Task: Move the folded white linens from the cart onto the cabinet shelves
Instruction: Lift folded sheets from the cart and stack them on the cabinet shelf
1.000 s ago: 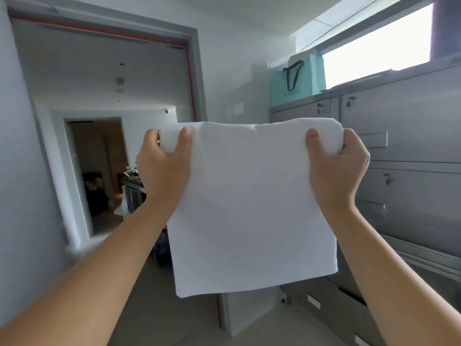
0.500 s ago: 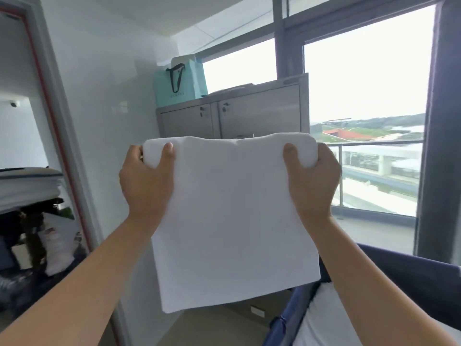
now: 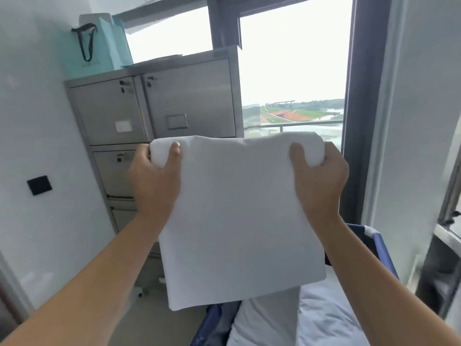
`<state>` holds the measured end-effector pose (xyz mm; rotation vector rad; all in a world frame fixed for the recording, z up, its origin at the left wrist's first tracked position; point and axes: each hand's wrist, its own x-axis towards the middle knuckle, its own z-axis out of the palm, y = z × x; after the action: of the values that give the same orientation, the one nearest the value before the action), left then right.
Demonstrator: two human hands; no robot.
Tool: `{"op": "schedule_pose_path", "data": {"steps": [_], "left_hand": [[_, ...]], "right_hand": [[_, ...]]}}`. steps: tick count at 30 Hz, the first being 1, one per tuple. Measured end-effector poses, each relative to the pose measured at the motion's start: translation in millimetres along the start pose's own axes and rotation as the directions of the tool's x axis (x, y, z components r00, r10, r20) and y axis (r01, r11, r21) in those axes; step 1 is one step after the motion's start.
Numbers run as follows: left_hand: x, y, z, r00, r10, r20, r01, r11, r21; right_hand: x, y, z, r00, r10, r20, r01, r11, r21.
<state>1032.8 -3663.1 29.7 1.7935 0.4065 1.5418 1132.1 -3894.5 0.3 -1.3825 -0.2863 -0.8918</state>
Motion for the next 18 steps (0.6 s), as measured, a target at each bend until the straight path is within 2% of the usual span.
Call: {"op": "schedule_pose_path", "data": {"steps": [11,18], "left_hand": [[-26.0,-70.6,119.7,0.976,-0.061,0.211,0.085,0.990,-0.111],[-31.8,-102.2,195.6,0.938,-0.049,0.343,0.115,0.978,-0.176]], "right_hand": [[13.5,83.9,-15.6,0.995,0.035,-0.095,-0.056,0.973,-0.223],[24.1,132.4,-20.3,0.981,0.040,-0.190,-0.106,0.931,-0.350]]}}
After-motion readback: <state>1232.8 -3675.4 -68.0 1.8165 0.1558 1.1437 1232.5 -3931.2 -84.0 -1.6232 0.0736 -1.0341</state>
